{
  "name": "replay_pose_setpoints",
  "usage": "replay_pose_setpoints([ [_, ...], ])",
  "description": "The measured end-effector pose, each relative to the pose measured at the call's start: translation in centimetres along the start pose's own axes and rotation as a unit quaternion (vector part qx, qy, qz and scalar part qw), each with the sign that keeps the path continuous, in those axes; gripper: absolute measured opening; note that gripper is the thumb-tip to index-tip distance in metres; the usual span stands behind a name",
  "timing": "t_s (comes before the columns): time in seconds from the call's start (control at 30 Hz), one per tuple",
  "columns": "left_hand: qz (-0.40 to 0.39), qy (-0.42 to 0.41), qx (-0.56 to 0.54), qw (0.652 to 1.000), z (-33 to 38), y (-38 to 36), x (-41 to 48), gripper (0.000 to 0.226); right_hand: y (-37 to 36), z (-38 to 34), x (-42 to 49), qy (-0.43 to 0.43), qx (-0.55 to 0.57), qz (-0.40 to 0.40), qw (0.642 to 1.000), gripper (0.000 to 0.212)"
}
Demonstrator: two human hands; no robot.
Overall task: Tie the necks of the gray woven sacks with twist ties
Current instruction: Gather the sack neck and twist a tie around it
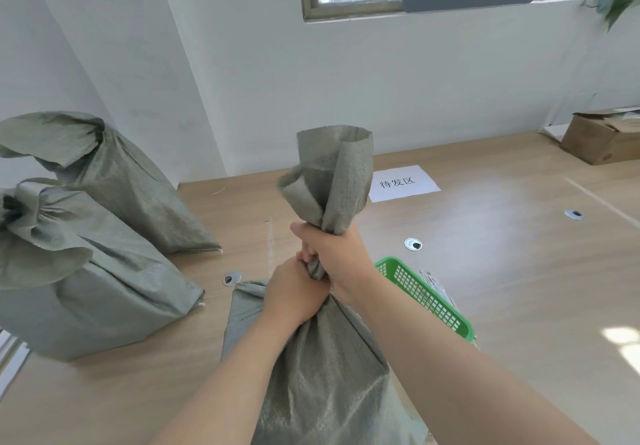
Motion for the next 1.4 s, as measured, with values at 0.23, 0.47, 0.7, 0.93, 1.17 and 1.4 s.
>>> replay_pose_setpoints([
  [0.23, -0.021, 0.018, 0.039, 0.999, 0.2, -0.3, 1.1, 0.02, 5.7, 0.5, -0.4, -0.008, -0.041, -0.065, 0.997, 0.031],
  [0.47, -0.013, 0.034, -0.001, 0.999, 0.5, -0.5, 2.0, 0.026, 16.0, 1.9, 0.1, -0.048, -0.145, 0.009, 0.988, 0.044],
  [0.7, 0.007, 0.041, 0.002, 0.999, 0.8, -0.9, 2.5, 0.017, 27.9, 6.8, -0.5, -0.142, -0.186, 0.147, 0.961, 0.029],
  [0.93, 0.025, 0.046, -0.004, 0.999, 1.1, -1.2, 2.6, 0.012, 34.0, 15.3, -1.6, -0.249, -0.267, 0.173, 0.915, 0.042],
  [1.17, 0.022, 0.053, -0.006, 0.998, 1.2, -1.5, 2.7, 0.011, 34.8, 20.3, -1.9, -0.297, -0.303, 0.159, 0.892, 0.055],
  [1.4, 0.023, 0.027, -0.001, 0.999, 2.3, -1.9, 2.8, 0.01, 33.4, 21.9, -2.9, -0.31, -0.235, 0.181, 0.903, 0.04],
])
Point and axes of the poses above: each hand's wrist, its own x-axis towards the middle knuckle, its own y-axis out of the back of the hand, z = x × y, the point moved 3 cm from there along x, towards the middle knuckle, and after that the axes turned 2 degrees about y, right-handed, at the moved point
